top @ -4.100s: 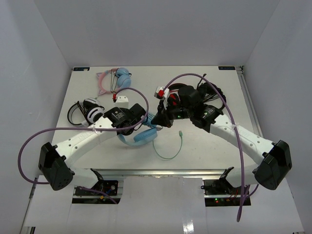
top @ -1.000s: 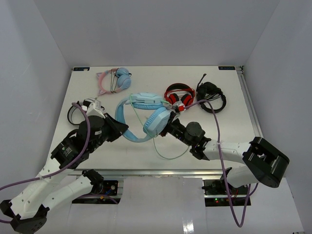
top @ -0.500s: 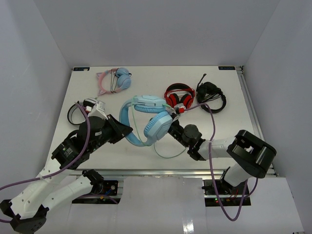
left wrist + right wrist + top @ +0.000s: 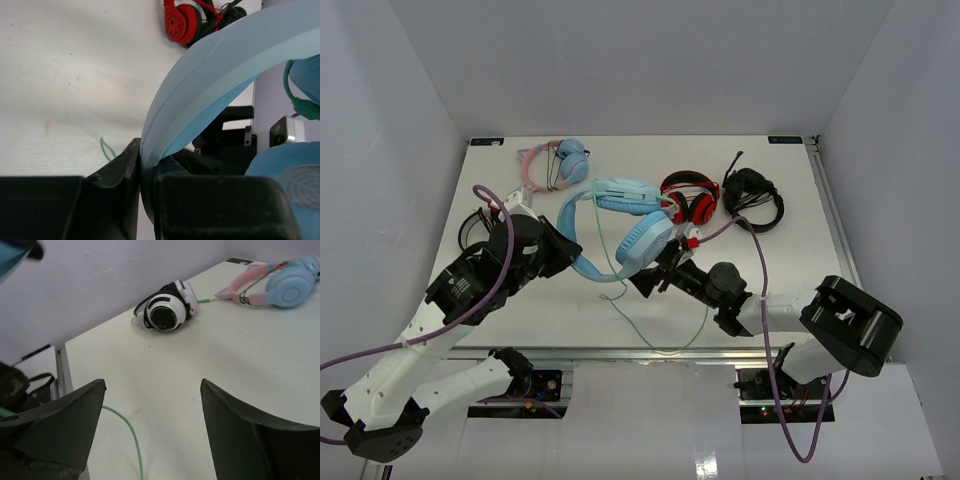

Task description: Wrap the headphones

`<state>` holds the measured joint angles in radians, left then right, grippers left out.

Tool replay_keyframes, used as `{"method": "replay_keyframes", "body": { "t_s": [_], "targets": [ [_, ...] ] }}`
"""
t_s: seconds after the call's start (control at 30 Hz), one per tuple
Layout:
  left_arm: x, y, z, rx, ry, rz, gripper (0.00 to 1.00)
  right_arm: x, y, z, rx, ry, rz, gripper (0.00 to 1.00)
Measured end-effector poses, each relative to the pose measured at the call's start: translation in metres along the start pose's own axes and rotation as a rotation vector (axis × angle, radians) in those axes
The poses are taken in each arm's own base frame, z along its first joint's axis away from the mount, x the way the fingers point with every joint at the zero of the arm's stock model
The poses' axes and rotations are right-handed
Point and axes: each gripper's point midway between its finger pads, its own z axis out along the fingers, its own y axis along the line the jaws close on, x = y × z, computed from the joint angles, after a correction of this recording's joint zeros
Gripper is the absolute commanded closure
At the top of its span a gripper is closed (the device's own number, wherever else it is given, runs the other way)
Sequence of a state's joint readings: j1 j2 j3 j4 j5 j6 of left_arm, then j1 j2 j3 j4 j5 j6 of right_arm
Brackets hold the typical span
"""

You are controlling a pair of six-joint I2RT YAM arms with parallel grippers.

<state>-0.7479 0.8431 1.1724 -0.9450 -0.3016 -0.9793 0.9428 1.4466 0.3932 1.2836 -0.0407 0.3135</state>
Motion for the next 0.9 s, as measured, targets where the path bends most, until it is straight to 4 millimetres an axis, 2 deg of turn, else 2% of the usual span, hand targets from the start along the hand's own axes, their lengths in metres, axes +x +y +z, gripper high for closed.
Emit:
{"method": "replay_keyframes", "body": {
  "t_s": [0.13, 0.33, 0.5, 0.6, 0.73, 0.9],
  "targets": [
    [-0.016, -0.017, -0.001, 0.004, -0.026, 0.007, 1.00, 0.009, 0.023, -0.016, -0.143, 0.038, -0.073, 0.12],
    [-0.025, -0.026, -0.001, -0.003, -0.032, 0.027, 1.00, 0.040, 0.038, -0.041, -0.278, 0.132, -0.138, 0.07],
    [-0.033, -0.036, -0.003, -0.002, -0.037, 0.037, 1.00, 0.049, 0.052, -0.051, -0.393, 0.161, -0.179, 0.07],
    [-0.036, -0.039, -0.006, 0.010, -0.044, 0.033, 1.00, 0.056, 0.055, -0.052, -0.426, 0.177, -0.194, 0.07],
    [-0.036, -0.039, -0.007, 0.011, -0.044, 0.033, 1.00, 0.077, 0.047, -0.047, -0.418, 0.231, -0.199, 0.06],
    [-0.035, -0.039, -0.006, 0.011, -0.036, 0.034, 1.00, 0.090, 0.037, -0.027, -0.412, 0.251, -0.230, 0.06]
  ]
}}
